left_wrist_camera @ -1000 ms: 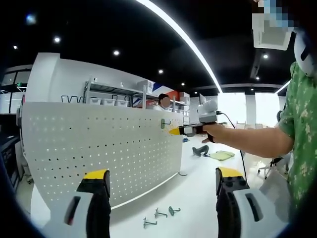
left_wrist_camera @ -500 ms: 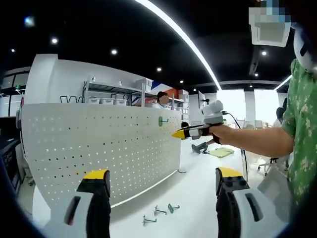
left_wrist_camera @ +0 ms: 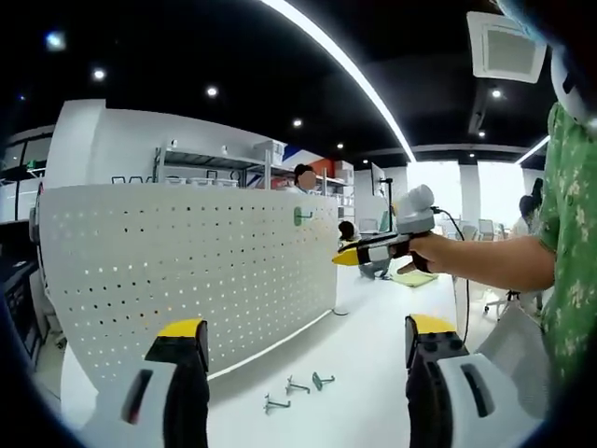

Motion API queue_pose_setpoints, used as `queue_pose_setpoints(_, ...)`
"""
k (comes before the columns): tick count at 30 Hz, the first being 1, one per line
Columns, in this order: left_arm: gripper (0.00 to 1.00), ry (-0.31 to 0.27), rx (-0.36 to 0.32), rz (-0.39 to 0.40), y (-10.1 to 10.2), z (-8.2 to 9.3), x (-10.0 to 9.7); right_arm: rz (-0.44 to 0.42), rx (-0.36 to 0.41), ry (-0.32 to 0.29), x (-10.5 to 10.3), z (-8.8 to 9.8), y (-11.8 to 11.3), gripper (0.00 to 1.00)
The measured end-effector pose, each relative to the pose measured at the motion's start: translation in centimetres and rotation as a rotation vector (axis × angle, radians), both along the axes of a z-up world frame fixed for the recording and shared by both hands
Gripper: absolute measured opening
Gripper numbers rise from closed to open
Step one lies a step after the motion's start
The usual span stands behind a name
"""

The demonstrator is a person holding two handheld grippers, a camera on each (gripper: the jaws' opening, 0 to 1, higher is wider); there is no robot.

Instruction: Insert the hook assembly into the mounting plate slot until the hook locks in place.

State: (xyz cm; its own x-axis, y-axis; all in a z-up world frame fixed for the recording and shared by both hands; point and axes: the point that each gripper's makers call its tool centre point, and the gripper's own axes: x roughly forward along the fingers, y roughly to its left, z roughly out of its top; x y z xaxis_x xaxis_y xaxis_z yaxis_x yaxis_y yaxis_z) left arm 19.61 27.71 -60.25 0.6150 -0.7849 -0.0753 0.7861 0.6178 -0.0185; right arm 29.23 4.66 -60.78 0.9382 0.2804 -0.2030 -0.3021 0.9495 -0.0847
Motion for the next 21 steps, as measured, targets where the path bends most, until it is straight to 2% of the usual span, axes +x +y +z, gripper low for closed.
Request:
queue_pose_setpoints(11,0.83,0.058,0.045,0.008,0.0,-3.7,0.8,0.020,0.006,0.010,-1.9,-0.8,0.8,0.35)
queue_pose_setpoints(21,0.69,0.082,0.124,-0.001,-0.4,-7.3,2.4,0.020,0.007,0.023,-2.4,-1.6,0.7,0.35)
